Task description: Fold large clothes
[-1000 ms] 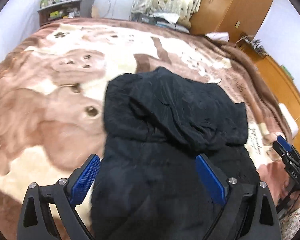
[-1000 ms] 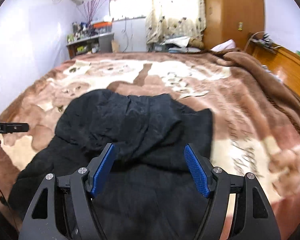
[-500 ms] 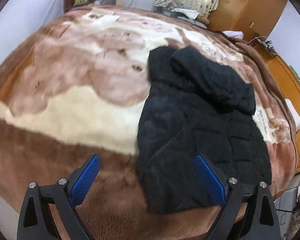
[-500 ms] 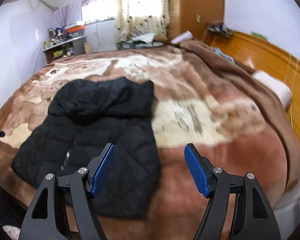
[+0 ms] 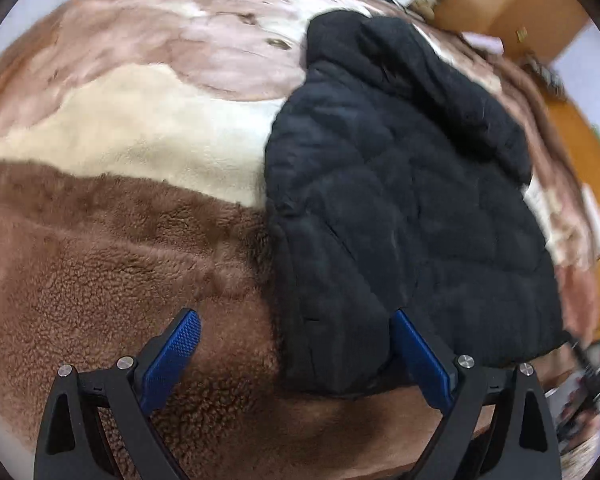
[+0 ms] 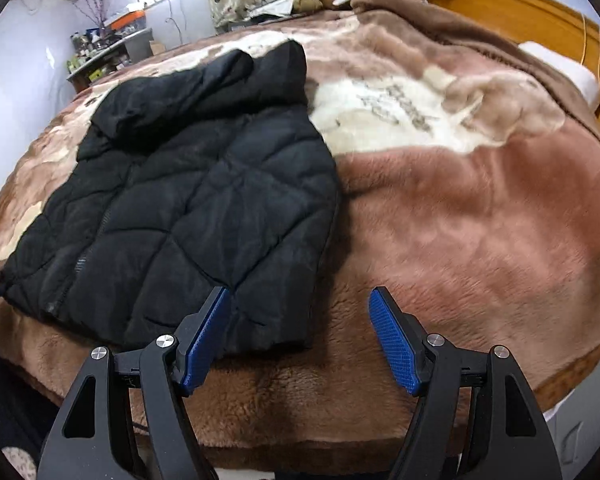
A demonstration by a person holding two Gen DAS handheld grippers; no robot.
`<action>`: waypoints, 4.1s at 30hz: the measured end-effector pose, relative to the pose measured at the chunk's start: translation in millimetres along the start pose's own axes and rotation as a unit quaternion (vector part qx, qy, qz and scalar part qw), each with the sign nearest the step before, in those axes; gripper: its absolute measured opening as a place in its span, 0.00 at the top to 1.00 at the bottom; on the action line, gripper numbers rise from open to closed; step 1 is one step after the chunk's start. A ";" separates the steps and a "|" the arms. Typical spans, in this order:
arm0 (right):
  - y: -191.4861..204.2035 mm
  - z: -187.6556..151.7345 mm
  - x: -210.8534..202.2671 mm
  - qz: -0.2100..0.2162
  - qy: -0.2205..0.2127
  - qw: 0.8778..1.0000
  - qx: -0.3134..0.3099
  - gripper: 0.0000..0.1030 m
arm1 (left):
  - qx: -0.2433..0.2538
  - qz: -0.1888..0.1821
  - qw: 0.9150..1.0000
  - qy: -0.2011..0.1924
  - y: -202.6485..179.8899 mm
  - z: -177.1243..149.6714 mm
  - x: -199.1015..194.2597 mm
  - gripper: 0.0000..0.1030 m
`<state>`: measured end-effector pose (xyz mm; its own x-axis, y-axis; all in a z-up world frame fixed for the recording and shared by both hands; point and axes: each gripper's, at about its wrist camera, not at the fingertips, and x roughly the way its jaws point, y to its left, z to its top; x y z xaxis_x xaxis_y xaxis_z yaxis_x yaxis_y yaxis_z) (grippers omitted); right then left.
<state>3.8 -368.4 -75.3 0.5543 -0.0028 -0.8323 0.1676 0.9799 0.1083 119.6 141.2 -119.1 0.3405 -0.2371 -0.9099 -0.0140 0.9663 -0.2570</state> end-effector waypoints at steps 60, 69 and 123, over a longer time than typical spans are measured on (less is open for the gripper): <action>22.1 19.8 -165.4 0.044 -0.129 0.988 -0.073 0.84 | 0.086 -0.079 0.983 -0.142 -71.6 -29.4 -186.6 0.78; 34.0 70.8 -151.8 0.029 -0.140 0.986 -0.090 0.84 | 0.087 -0.067 0.980 -0.168 -88.2 24.0 -180.6 0.78; -12.1 279.9 35.3 0.006 -0.052 0.998 -0.020 0.50 | -0.006 -0.058 0.990 -0.130 -35.4 276.8 -24.3 0.20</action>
<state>249.5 -436.2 46.2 0.6378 -0.0096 -0.7702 0.1283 0.9873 0.0939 372.0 140.5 2.3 0.5712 -0.3107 -0.7597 0.0283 0.9325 -0.3601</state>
